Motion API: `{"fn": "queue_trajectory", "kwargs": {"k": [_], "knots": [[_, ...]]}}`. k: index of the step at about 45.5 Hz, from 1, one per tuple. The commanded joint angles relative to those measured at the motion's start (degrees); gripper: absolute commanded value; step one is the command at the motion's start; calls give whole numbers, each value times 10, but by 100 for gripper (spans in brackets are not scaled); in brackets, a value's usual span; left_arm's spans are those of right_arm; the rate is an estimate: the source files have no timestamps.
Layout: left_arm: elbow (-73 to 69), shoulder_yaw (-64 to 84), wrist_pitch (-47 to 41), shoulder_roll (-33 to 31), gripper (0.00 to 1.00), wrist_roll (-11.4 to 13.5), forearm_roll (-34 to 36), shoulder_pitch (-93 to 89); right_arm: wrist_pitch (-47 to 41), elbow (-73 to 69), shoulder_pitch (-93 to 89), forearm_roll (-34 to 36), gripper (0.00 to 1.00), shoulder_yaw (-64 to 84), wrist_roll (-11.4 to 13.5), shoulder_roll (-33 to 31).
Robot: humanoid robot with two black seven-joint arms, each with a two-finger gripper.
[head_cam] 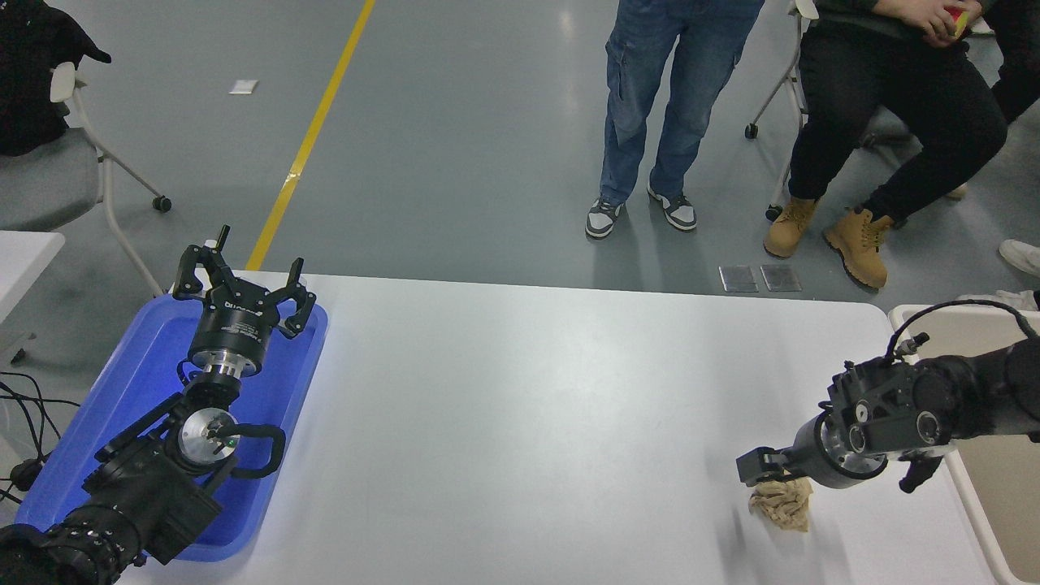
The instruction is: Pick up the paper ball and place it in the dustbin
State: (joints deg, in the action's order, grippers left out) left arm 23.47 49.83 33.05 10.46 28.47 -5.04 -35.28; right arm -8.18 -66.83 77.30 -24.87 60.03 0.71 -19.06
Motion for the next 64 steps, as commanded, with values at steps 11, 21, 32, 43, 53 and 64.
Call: {"fn": "queue_trajectory", "kwargs": {"k": [11, 21, 32, 43, 53, 64], "knots": [[0, 0, 0, 0, 100, 0, 0, -1, 18, 41, -46, -2, 97, -5, 0, 2], [0, 0, 0, 0, 100, 0, 0, 0, 20, 40, -51, -2, 77, -5, 0, 4], [0, 0, 0, 0, 100, 0, -1, 0, 20, 37, -47, -15, 20, 0, 0, 19], [0, 0, 0, 0, 100, 0, 0, -1, 17, 25, -22, -37, 0, 11, 0, 13], [0, 0, 0, 0, 100, 0, 0, -1, 10, -11, 45, -36, 0, 32, -1, -16], [0, 0, 0, 0, 100, 0, 0, -1, -50, -87, 197, -33, 0, 58, 0, -69]]}}
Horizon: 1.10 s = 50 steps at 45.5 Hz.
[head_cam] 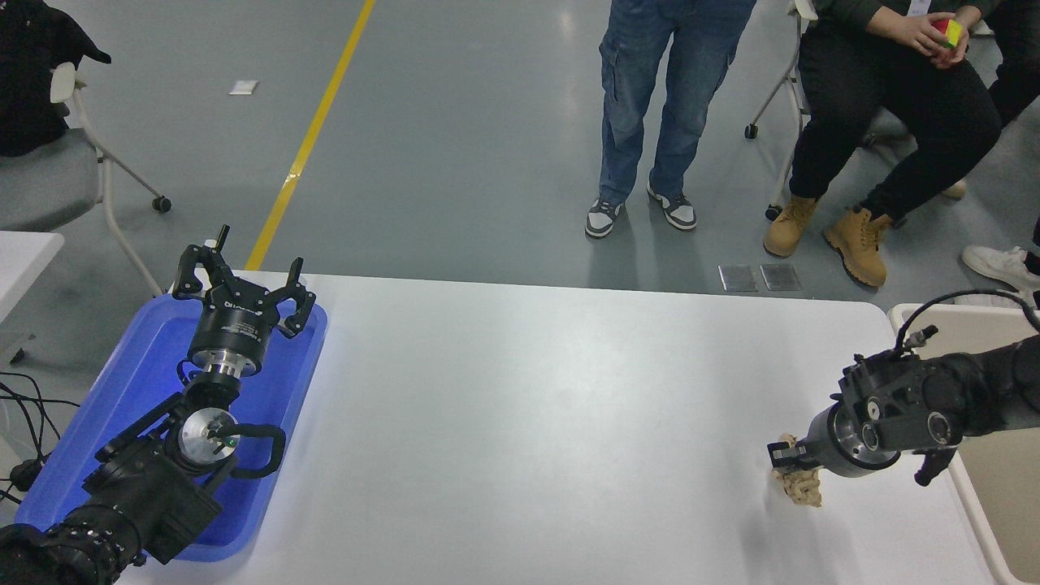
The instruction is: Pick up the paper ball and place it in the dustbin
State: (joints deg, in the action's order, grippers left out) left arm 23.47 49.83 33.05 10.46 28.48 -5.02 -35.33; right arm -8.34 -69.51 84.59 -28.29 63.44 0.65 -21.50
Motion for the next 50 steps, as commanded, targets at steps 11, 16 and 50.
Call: {"fn": "queue_trajectory", "kwargs": {"k": [11, 16, 50], "knots": [[0, 0, 0, 0, 100, 0, 0, 1, -151, -67, 251, 3, 0, 46, 1, -92], [0, 0, 0, 0, 100, 0, 0, 1, -193, -67, 299, 2, 0, 53, 1, -102], [0, 0, 0, 0, 100, 0, -1, 0, -326, -67, 481, -4, 0, 88, 1, -105]]}}
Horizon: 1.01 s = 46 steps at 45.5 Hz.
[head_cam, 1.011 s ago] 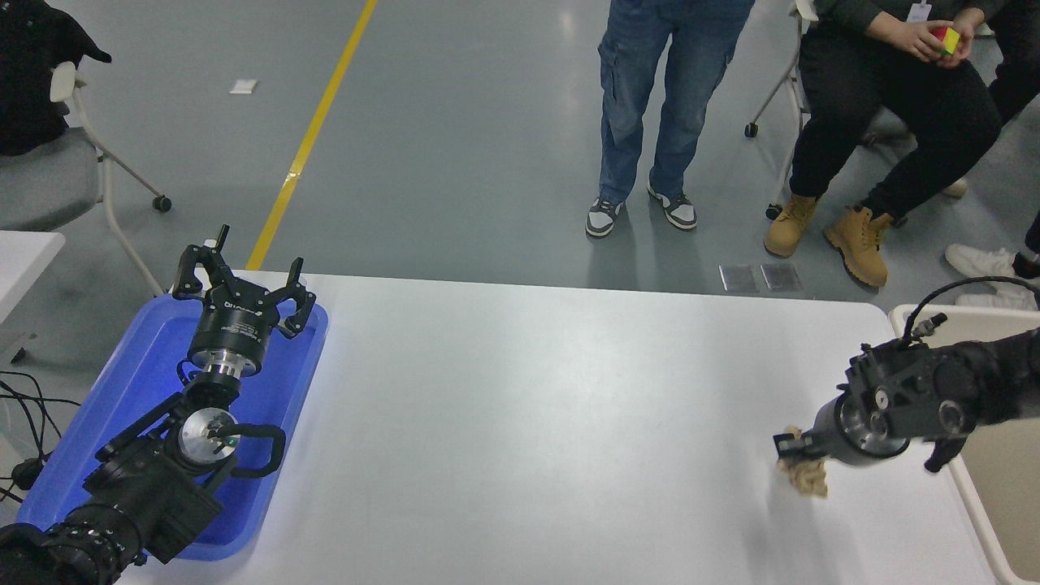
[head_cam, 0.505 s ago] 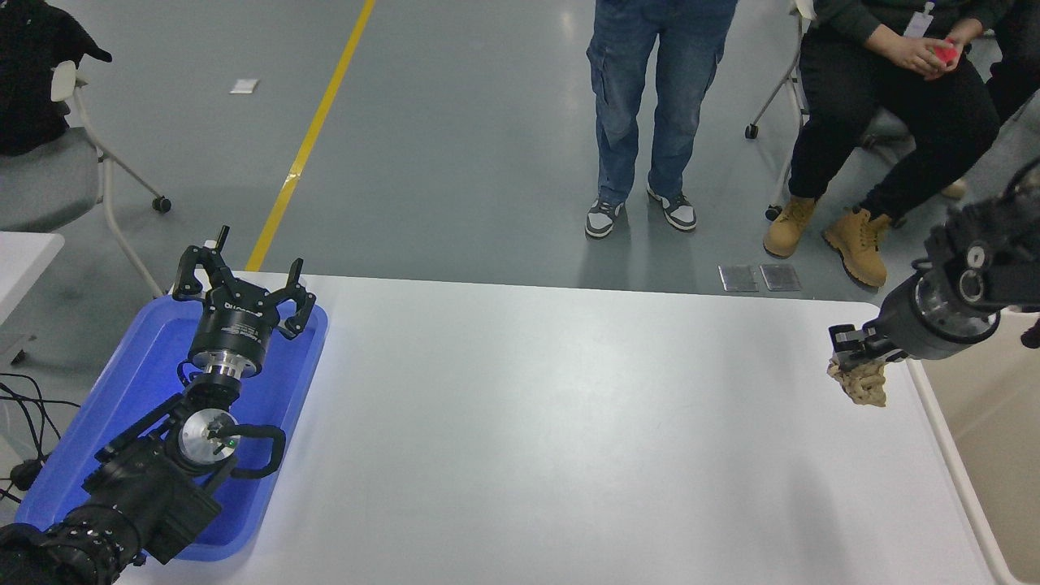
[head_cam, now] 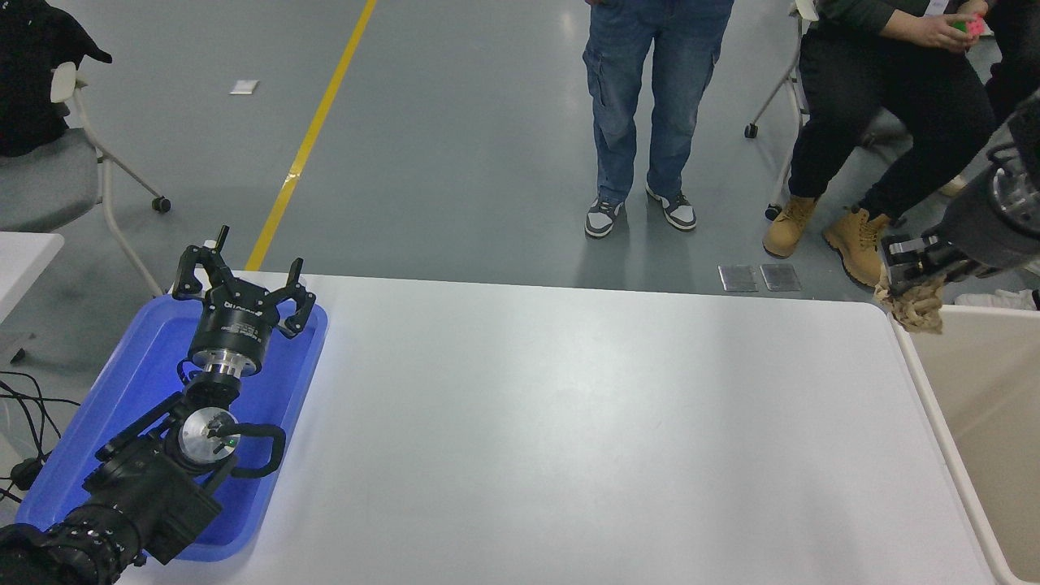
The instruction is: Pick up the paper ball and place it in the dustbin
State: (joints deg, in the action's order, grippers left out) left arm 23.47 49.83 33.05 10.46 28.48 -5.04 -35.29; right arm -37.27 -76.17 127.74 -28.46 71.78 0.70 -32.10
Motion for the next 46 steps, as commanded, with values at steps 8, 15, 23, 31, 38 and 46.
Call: {"fn": "queue_trajectory", "kwargs": {"k": [8, 15, 23, 31, 38, 46], "knots": [[0, 0, 0, 0, 100, 0, 0, 0, -55, 0, 77, -9, 0, 4, 0, 1], [0, 0, 0, 0, 100, 0, -1, 0, -55, 0, 78, -10, 0, 4, 0, 1], [0, 0, 0, 0, 100, 0, 0, 0, -55, 0, 74, -10, 0, 4, 0, 1], [0, 0, 0, 0, 100, 0, -1, 0, -37, 17, 48, -12, 0, 0, 0, -2], [0, 0, 0, 0, 100, 0, -1, 0, 16, 111, -42, -4, 0, -6, 1, -22], [0, 0, 0, 0, 100, 0, 0, 0, 56, 231, -169, -2, 0, -37, 1, -69]]}}
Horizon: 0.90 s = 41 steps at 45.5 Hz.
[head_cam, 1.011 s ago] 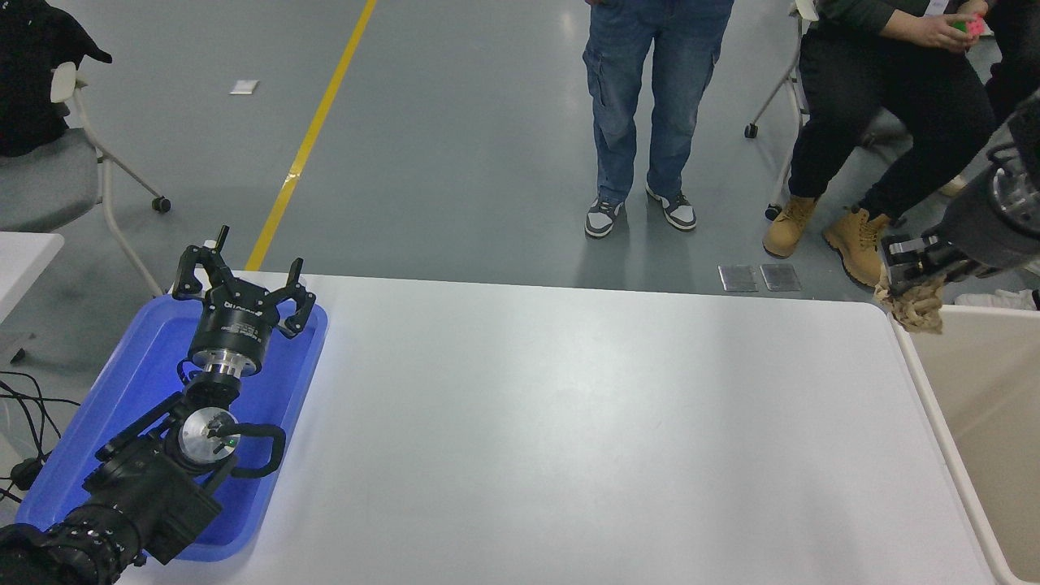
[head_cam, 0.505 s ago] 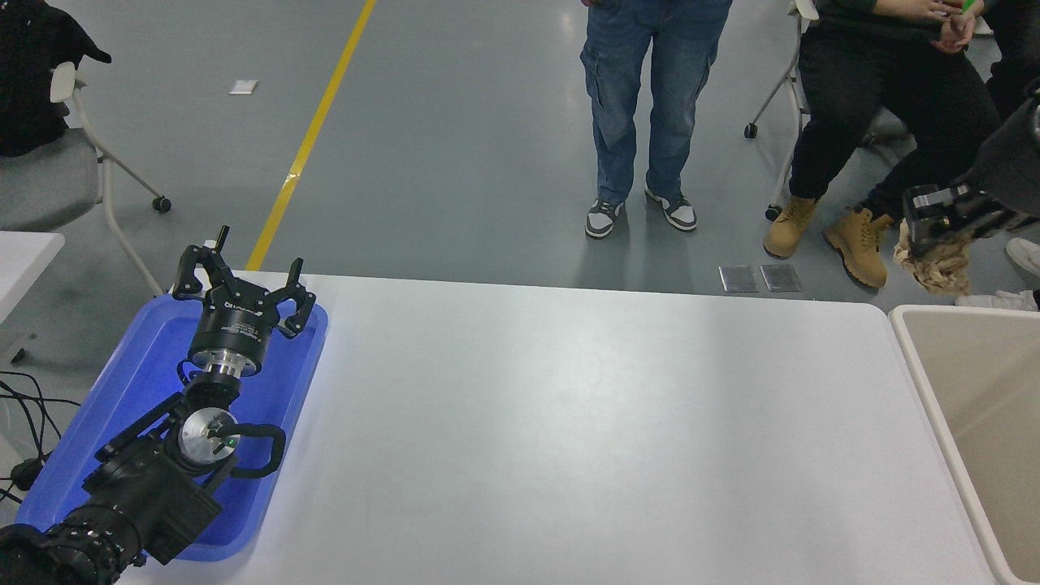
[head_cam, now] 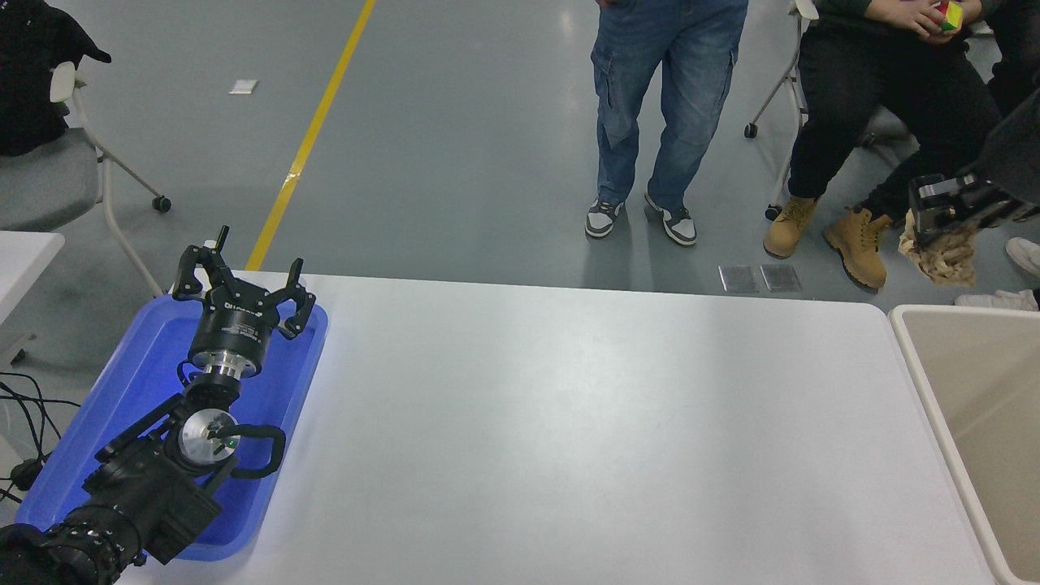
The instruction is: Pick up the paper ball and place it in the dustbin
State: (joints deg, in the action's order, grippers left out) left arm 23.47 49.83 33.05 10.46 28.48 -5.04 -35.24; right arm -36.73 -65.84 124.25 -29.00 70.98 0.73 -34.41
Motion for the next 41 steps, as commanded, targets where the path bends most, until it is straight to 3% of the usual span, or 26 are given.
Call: {"fn": "queue_trajectory", "kwargs": {"k": [1, 11, 23, 35, 41], "knots": [[0, 0, 0, 0, 100, 0, 0, 0, 56, 143, -152, 4, 0, -39, 1, -52], [0, 0, 0, 0, 100, 0, 0, 0, 101, 291, -370, 19, 0, -177, 1, -105], [0, 0, 0, 0, 100, 0, -1, -1, 165, 461, -587, 85, 0, -342, 1, -108], [0, 0, 0, 0, 100, 0, 0, 0, 260, 493, -679, 155, 0, -444, 2, -104], [0, 0, 0, 0, 100, 0, 0, 0, 312, 526, -719, 234, 0, -457, 2, -82]]}}
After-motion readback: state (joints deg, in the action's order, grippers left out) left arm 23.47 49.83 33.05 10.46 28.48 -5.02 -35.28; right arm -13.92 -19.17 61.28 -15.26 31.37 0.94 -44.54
